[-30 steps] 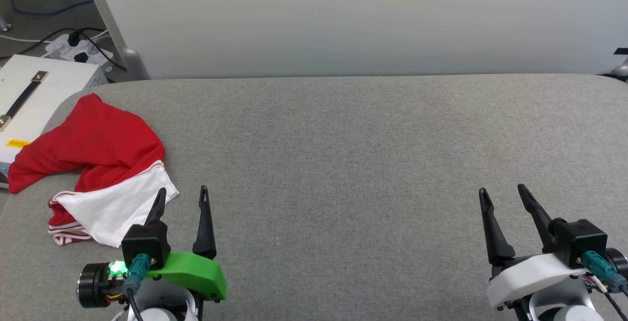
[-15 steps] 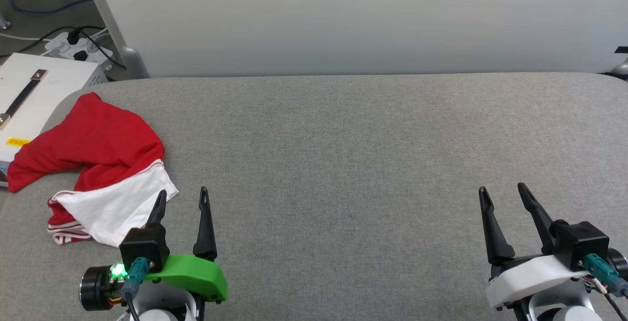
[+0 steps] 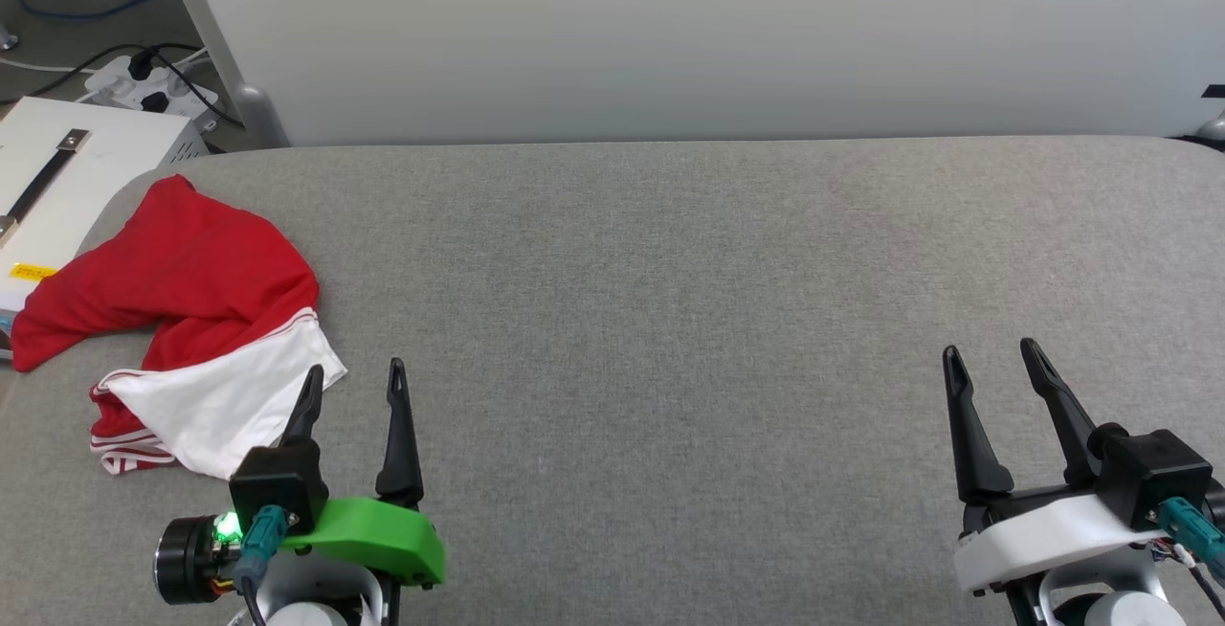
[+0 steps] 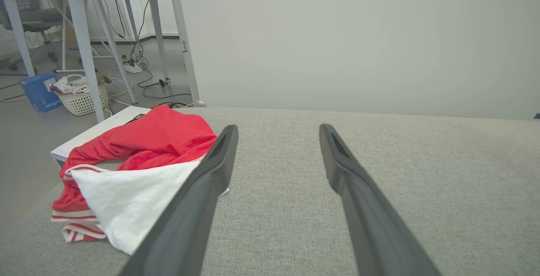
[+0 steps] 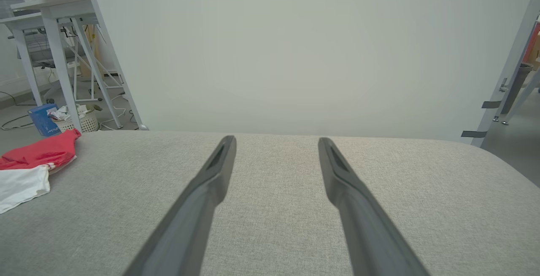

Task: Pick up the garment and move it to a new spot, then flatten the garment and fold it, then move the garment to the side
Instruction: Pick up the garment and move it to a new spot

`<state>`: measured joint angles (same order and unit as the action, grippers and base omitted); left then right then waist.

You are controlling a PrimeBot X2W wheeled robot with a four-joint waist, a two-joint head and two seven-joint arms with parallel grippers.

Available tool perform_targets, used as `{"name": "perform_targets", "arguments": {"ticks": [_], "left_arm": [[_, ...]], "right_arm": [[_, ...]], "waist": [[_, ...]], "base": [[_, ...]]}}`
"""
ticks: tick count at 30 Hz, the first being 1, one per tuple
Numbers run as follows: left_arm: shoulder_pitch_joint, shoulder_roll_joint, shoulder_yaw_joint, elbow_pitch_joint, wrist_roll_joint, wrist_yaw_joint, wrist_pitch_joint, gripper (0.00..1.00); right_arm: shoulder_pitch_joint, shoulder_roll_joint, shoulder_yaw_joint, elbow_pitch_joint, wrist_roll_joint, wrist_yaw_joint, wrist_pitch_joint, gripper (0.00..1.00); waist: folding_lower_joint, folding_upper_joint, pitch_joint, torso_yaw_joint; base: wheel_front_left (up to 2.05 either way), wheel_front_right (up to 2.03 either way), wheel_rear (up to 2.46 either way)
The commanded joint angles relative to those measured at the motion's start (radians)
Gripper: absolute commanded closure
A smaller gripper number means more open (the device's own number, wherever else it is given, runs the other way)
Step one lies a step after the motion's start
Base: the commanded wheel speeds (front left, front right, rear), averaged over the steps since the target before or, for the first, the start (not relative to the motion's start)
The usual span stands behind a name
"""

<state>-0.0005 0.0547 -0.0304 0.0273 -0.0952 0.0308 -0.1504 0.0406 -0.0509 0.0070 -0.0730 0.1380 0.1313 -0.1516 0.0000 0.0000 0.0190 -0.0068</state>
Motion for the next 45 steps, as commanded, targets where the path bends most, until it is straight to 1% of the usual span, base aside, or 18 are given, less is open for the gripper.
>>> {"name": "perform_targets", "arguments": {"ticks": [1,21,27,31,36,45], "left_arm": [[0.001,-0.003,-0.002,-0.002,-0.005,-0.001,-0.011,0.00],[0.019,-0.004,-0.009,0.040,-0.030,0.004,-0.057,0.00],[0.022,-0.004,-0.013,0.052,-0.039,0.008,-0.069,0.00],[0.020,-0.004,-0.012,0.059,-0.051,0.013,-0.077,0.00],[0.014,-0.004,-0.006,0.064,-0.061,0.018,-0.088,0.00],[0.006,-0.004,0.009,0.070,-0.091,0.028,-0.107,0.00]], "right_arm": [[0.005,0.000,0.003,-0.009,0.007,0.000,-0.012,0.00],[0.049,0.001,0.010,0.026,0.017,0.000,-0.056,0.00],[0.055,0.001,0.023,0.026,0.015,0.000,-0.069,0.00],[0.056,0.001,0.037,0.022,0.013,0.000,-0.077,0.00],[0.055,0.001,0.057,0.016,0.010,-0.001,-0.087,0.00],[0.056,0.001,0.082,0.012,0.009,-0.001,-0.106,0.00]], "waist": [[0.0000,0.0000,0.000,0.000],[0.0000,0.0000,-0.002,-0.002],[0.0000,0.0000,-0.002,0.007],[0.0000,0.0000,0.004,0.025],[0.0000,0.0000,0.016,0.066],[0.0000,0.0000,0.040,0.174]], "base": [[0.00,0.00,0.00],[0.00,0.00,0.00],[0.00,0.00,0.00],[0.00,0.00,0.00],[0.00,0.00,0.00],[0.00,0.00,0.00]]}}
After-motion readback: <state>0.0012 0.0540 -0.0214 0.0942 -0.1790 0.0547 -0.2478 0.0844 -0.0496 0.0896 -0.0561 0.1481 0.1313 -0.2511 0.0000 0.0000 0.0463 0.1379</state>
